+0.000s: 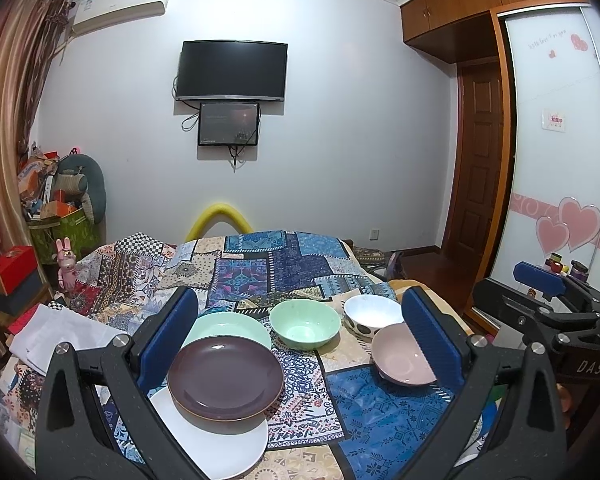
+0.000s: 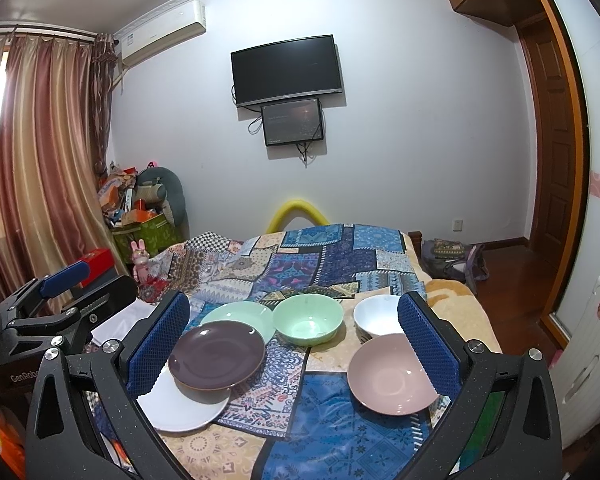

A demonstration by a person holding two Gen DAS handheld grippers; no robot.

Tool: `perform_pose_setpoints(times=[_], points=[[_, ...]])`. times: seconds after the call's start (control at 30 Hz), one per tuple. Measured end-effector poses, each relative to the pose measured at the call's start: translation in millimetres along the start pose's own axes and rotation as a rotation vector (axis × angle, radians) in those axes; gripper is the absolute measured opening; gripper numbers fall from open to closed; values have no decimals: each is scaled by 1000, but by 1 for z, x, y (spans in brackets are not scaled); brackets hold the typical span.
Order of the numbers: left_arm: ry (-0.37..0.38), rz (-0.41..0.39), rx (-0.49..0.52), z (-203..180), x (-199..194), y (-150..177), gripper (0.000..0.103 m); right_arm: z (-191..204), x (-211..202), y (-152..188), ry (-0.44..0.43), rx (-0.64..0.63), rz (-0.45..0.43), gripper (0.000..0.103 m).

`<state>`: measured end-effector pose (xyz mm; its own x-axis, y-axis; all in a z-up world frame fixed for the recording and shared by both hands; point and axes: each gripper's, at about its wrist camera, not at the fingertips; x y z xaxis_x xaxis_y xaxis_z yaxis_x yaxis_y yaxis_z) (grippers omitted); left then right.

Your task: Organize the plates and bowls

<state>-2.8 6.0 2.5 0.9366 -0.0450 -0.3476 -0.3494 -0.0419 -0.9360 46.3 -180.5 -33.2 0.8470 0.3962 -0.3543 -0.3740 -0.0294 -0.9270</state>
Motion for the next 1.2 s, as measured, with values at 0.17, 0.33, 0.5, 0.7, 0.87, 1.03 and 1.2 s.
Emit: perform_pose_setpoints(times=[0.17, 0.33, 0.5, 0.7, 0.87, 1.03, 1.2], points=[[1, 3, -5, 2, 2, -1, 103, 0, 0, 1, 1, 0, 0, 103], [3, 7, -11, 6, 4, -2, 103, 3, 4, 2, 1, 1, 13, 103], [-1, 23, -14, 15, 11, 0, 103, 8, 18, 5, -3, 0, 49, 103], [-12, 60, -45, 45, 23, 12, 103, 17, 40, 12, -3, -4, 100, 103], [-25, 113, -43, 70, 43, 28, 103, 18, 64, 23, 3, 26, 160, 103], [-32, 159, -35, 97, 65, 46, 103, 23, 94, 36, 6, 24, 237, 103], [-13, 263, -81, 130, 97, 64, 103, 31, 122, 47, -1, 2, 306, 101]])
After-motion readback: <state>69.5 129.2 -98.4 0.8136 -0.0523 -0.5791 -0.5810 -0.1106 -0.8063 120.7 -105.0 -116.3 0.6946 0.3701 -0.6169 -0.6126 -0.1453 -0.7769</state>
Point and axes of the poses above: each gripper's, at about its wrist camera, not at the fingertips, and x roughly the way its jaws point, z to its left, y to its underside, and after that the axes turned 4 degrees about z, right-handed
